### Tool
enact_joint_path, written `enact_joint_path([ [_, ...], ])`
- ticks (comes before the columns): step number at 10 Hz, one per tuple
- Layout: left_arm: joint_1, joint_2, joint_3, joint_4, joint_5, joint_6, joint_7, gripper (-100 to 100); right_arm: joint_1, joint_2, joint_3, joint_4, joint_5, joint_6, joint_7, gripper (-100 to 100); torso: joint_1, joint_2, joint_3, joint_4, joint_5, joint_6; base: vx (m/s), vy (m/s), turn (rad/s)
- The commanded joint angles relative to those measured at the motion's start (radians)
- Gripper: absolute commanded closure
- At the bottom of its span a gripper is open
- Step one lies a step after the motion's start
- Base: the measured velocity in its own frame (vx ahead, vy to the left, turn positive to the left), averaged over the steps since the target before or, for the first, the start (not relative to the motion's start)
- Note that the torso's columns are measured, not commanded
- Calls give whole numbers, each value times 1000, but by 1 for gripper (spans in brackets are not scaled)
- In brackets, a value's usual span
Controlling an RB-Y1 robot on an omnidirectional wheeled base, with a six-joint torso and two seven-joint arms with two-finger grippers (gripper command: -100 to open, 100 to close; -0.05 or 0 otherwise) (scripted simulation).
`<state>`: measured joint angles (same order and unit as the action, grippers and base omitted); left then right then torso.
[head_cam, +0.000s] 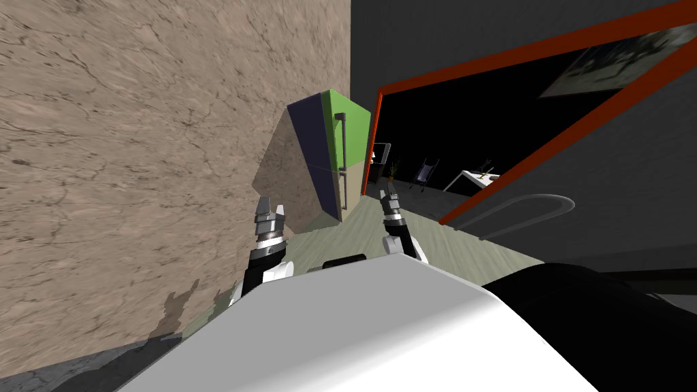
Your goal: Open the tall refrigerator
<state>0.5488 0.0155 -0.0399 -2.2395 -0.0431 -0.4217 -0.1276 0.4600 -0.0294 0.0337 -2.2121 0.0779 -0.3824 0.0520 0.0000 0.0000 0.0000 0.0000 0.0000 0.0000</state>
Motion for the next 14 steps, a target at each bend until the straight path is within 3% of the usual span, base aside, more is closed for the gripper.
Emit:
enact_joint_path([
  [1, 0, 0, 0, 0, 0, 0, 0, 0, 0, 0, 0, 0, 0, 0, 0, 0, 0, 40, -82, 41, 0, 0, 0, 0, 0],
  [9, 0, 0, 0, 0, 0, 0, 0, 0, 0, 0, 0, 0, 0, 0, 0, 0, 0, 618, -1234, 617, 0, 0, 0, 0, 0],
  [10, 0, 0, 0, 0, 0, 0, 0, 0, 1, -30, -8, 9, 10, 2, 1, -100, 0, 691, -1382, 691, 0, 0, 10, 26, 38],
  [11, 0, 0, 0, 0, 0, 0, 0, 0, 2, -53, -16, 17, 19, 4, 1, -100, 1, 725, -1451, 724, 0, 0, 20, 53, 44],
  [14, 0, 0, 0, 0, 0, 0, 0, 0, 7, -138, -56, 59, 65, 12, 2, -100, 2, 737, -1476, 737, 1, 0, 31, 95, 76],
])
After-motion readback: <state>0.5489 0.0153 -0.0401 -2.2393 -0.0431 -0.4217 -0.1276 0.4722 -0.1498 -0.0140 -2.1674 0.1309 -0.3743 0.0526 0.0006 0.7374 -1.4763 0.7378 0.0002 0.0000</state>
